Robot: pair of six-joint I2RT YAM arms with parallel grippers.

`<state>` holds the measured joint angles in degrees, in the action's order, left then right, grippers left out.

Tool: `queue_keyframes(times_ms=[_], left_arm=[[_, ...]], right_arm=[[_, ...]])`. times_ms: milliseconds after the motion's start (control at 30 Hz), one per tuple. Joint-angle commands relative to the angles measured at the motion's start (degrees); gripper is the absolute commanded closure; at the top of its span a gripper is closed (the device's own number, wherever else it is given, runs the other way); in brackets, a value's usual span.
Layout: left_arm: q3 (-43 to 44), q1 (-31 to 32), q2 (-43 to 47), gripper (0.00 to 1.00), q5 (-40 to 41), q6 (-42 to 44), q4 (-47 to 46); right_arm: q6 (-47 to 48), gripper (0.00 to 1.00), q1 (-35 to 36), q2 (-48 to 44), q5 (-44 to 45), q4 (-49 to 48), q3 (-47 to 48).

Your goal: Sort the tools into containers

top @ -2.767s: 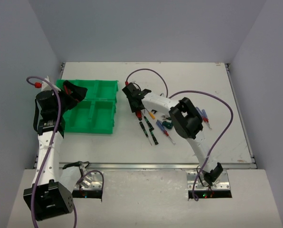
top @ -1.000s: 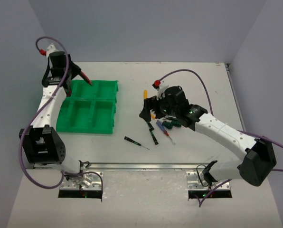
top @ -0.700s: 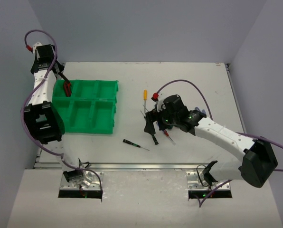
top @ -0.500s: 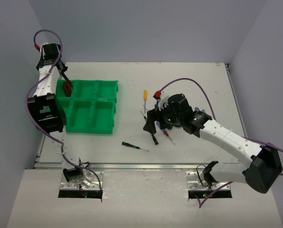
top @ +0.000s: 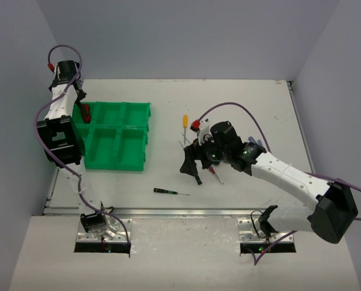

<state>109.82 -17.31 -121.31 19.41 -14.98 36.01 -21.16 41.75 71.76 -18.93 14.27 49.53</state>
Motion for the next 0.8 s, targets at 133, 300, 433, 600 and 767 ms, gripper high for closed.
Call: queue_keyframes(times_ms=[133, 300, 433, 600, 767], left_arm=[[2.41, -0.35, 0.4, 0.14, 0.42, -1.59, 3.56], [-1.57, -0.35, 9.97, 0.0, -2.83, -5.32, 2.95], [-7.18, -0.33, 20.97, 0.0, -6.98, -8.09, -0.15], [-18.0, -0.27, 35.81, 0.0, -17.03, -10.23, -5.94], [-28.03, -0.23, 47.26, 0.0, -22.26, -9.95, -10.28]], right_arm=[[6.53, 0.01, 6.18, 5.86, -0.35, 4.42, 6.45], [13.19, 0.01, 17.18, 16.41, 13.69, 10.95, 9.77], [16.08, 0.04, 23.87, 21.84, 20.17, 9.26, 9.55], [16.41, 0.1, 27.39, 27.97, 23.66, 6.65, 11.43], [16.61, 0.26, 27.45, 34.92, 26.42, 4.06, 13.39]])
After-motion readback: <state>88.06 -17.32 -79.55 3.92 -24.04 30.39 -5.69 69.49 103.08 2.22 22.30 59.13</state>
